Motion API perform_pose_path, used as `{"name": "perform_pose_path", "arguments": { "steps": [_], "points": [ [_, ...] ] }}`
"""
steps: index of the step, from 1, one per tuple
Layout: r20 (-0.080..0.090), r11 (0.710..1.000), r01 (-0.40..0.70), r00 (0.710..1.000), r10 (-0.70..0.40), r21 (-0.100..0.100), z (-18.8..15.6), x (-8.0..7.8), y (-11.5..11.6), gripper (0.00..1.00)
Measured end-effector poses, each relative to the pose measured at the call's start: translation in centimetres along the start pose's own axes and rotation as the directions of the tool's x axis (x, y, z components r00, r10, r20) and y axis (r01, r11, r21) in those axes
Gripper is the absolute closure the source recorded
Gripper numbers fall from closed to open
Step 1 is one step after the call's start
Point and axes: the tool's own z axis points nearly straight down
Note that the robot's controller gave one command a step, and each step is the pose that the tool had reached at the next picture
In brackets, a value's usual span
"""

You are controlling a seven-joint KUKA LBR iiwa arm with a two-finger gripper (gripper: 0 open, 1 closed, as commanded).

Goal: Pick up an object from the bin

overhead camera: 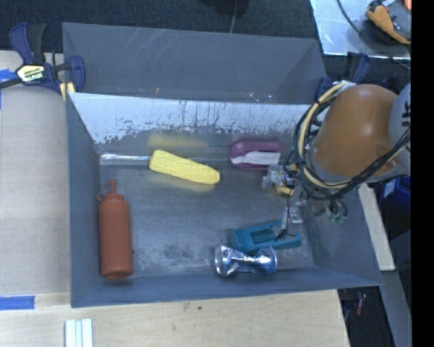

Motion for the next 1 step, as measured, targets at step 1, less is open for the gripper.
{"name": "perform_pose_path", "arguments": {
  "steps": [1],
  "points": [
    [0.007,1.0,0.015,1.0,-0.015,0.004,5.2,-0.52,-1.79,0.0]
  ]
}}
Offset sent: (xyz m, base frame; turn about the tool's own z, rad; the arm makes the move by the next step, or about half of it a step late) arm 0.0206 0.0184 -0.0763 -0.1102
